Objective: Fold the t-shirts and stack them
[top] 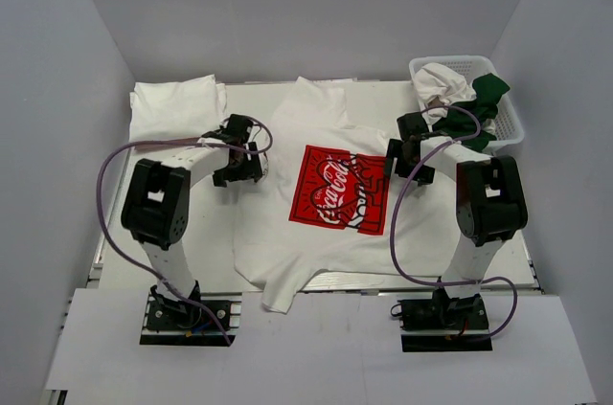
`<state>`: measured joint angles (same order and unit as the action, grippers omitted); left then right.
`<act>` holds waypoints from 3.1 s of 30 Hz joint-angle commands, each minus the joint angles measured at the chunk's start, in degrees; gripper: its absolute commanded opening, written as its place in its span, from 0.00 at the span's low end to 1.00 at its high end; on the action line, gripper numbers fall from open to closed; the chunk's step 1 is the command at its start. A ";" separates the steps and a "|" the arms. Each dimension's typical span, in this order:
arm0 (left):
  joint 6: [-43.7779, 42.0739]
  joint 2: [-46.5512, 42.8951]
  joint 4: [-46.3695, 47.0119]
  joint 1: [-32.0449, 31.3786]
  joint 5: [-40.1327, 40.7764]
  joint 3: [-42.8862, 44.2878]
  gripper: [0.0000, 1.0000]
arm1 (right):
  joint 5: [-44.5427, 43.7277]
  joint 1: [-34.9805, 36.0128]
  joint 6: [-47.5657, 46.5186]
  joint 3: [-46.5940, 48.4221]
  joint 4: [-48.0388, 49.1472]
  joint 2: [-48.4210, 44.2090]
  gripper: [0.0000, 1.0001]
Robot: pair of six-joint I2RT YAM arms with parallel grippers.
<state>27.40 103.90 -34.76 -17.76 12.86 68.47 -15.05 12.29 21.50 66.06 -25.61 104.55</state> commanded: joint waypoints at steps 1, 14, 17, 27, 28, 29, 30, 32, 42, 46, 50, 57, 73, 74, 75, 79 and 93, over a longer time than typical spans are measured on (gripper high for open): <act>-3.58 0.34 -1.19 -2.10 -1.44 2.46 0.92 | -0.77 0.19 -1.81 -1.29 -2.34 -1.46 0.90; 10.55 3.17 -14.35 -4.21 11.29 4.13 0.00 | -1.56 -0.08 -1.55 -1.37 -2.87 -1.37 0.90; 17.22 -1.65 -19.81 -3.16 14.30 2.47 0.00 | -1.56 -0.08 -1.37 -1.99 -2.43 -1.46 0.90; 25.16 -8.54 -29.84 -3.68 15.45 0.26 0.33 | -1.39 0.19 -1.81 -2.17 -1.99 -1.46 0.90; 24.38 -9.23 -29.84 -3.69 15.44 0.79 0.44 | -1.30 0.19 -2.33 -2.25 -2.08 -1.63 0.90; 23.24 -9.24 -29.05 -3.69 14.83 1.31 0.63 | -1.21 0.10 -2.16 -2.17 -1.99 -1.46 0.90; 22.44 -9.76 -28.35 -3.69 14.82 2.54 0.73 | -1.04 0.19 -2.77 -2.17 -1.82 -1.63 0.90; 20.25 -9.77 -26.33 -3.16 14.21 5.25 0.88 | 0.54 0.36 -3.39 -1.73 -1.47 -1.90 0.90; 1.01 -3.18 -5.77 -4.30 -0.36 17.83 1.00 | 3.45 2.03 -6.99 1.44 -0.15 -8.48 0.90; -1.11 3.14 -0.57 -5.44 -11.70 19.33 1.00 | 2.92 2.38 -7.34 0.83 1.43 -10.51 0.90; -1.65 11.14 -1.36 -5.97 -11.72 25.22 1.00 | 4.76 2.56 -8.40 0.73 4.07 -10.16 0.90; -4.55 23.08 -4.51 -4.75 -10.94 35.50 1.00 | 6.87 3.88 -9.63 7.14 4.86 -0.16 0.90; -4.28 42.86 -12.35 6.59 -2.93 60.89 1.00 | 11.27 6.51 -13.14 30.25 5.04 20.60 0.90; -4.98 43.66 -11.74 7.12 -4.15 62.13 1.00 | 11.44 6.78 -13.76 33.83 5.39 23.21 0.90; -4.99 44.28 -11.03 7.65 -4.77 63.88 1.00 | 11.53 6.86 -14.11 35.26 5.22 24.20 0.90; -7.69 45.43 -4.45 9.06 -9.95 65.04 1.00 | 10.92 6.87 -14.99 44.58 4.07 30.70 0.90; -9.99 38.79 3.91 9.06 -18.14 67.78 1.00 | 13.02 7.21 -26.59 57.54 6.79 29.85 0.90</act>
<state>18.83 151.26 -31.83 -8.34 -2.42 137.88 -5.43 18.92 -1.98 123.79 -19.57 142.56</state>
